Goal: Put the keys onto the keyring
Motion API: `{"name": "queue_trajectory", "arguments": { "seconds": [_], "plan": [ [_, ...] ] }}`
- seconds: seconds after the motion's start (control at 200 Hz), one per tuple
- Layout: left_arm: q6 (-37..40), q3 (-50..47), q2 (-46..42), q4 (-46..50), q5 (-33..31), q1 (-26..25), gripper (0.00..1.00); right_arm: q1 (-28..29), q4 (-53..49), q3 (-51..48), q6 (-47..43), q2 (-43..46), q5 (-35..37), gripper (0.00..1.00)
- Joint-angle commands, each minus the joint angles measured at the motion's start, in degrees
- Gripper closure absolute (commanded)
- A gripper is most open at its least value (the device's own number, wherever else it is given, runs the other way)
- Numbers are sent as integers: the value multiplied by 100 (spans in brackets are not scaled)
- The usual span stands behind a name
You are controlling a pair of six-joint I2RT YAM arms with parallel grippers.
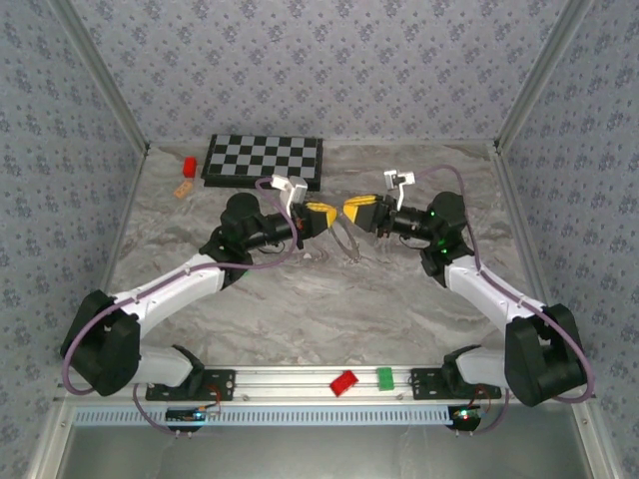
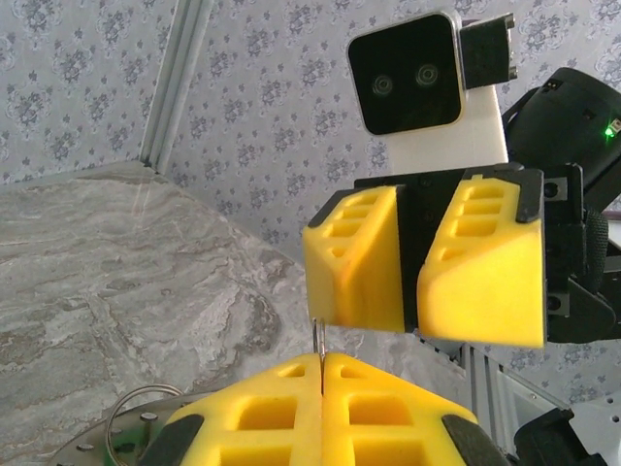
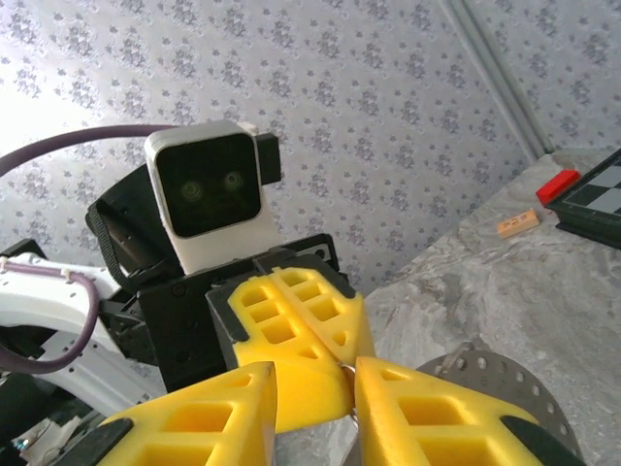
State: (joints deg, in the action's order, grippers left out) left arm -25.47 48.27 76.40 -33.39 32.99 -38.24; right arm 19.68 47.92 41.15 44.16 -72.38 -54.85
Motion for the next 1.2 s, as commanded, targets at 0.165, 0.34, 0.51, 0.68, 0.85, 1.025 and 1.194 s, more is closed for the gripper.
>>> {"name": "queue_trajectory", "arguments": {
  "seconds": [0.165,0.34,0.51,0.68,0.85,1.025,1.194],
  "plan": [
    [124,161,11,-309,220,78,100,-91,-37,163,-82,-3,18,70],
    [89,239,90,-373,365,79,100,-70,-11,260,0,-127,-182,70],
    [69,271,145,-406,419,83,100,-22,79,350,134,-255,-418,67],
    [78,286,129,-422,392,88,100,-22,112,307,183,-331,-421,67],
    [95,323,119,-416,408,113,100,9,115,320,203,-345,-481,73],
    [95,333,105,-428,419,119,100,13,64,323,185,-355,-496,72],
    [79,332,103,-450,469,118,100,-5,-24,324,154,-376,-444,71]
  ]
}}
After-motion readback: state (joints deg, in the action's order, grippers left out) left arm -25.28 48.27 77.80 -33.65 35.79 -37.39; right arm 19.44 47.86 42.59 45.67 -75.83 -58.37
